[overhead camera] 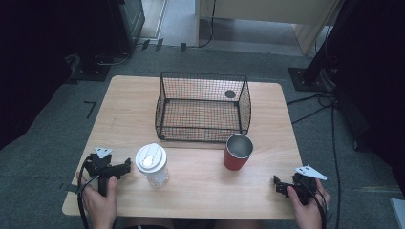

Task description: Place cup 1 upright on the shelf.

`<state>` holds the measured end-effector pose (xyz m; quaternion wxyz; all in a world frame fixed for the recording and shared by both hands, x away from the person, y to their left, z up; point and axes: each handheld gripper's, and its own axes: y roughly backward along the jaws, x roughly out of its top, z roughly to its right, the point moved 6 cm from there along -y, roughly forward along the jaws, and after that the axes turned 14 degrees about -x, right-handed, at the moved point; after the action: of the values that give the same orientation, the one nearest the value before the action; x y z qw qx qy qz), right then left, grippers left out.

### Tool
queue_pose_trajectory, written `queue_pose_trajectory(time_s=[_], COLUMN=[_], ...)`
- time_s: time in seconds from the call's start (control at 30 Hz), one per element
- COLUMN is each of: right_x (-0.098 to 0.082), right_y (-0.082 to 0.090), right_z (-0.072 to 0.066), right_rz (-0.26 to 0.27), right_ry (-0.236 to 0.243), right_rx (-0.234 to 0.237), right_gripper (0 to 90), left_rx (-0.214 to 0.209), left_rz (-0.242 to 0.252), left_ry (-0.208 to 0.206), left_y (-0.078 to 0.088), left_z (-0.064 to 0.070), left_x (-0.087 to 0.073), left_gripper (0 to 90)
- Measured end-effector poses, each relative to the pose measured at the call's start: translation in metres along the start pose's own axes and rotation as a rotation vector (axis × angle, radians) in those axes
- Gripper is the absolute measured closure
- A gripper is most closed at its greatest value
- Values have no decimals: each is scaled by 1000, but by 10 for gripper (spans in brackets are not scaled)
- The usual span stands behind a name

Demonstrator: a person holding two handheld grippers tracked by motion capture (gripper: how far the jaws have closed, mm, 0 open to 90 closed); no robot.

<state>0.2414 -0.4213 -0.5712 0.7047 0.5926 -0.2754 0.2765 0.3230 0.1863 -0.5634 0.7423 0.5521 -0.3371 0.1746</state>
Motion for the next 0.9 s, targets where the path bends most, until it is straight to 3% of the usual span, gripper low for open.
queue_pose_trajectory(time_s=[0.37,0.47,0.53,0.67,0.83,0.9], right_x=[4,4,4,4,4,6], right_y=[-4,-3,-4,-3,0,4], right_z=[0,-4,-3,-3,-1,-3], right_rz=[4,-9,-10,-4,6,15], right_ry=[7,-46,-52,-35,-42,-58], right_rx=[9,-41,-50,-25,-49,-26], right_gripper=[0,0,0,0,40,42], left_rx=[0,0,0,-1,0,0], left_rz=[1,0,0,0,0,0], left_ry=[1,0,0,1,0,0], left_y=[0,0,0,0,0,0], left_z=[0,0,0,0,0,0], left_x=[0,0,0,0,0,0], left_gripper=[0,0,0,0,0,0])
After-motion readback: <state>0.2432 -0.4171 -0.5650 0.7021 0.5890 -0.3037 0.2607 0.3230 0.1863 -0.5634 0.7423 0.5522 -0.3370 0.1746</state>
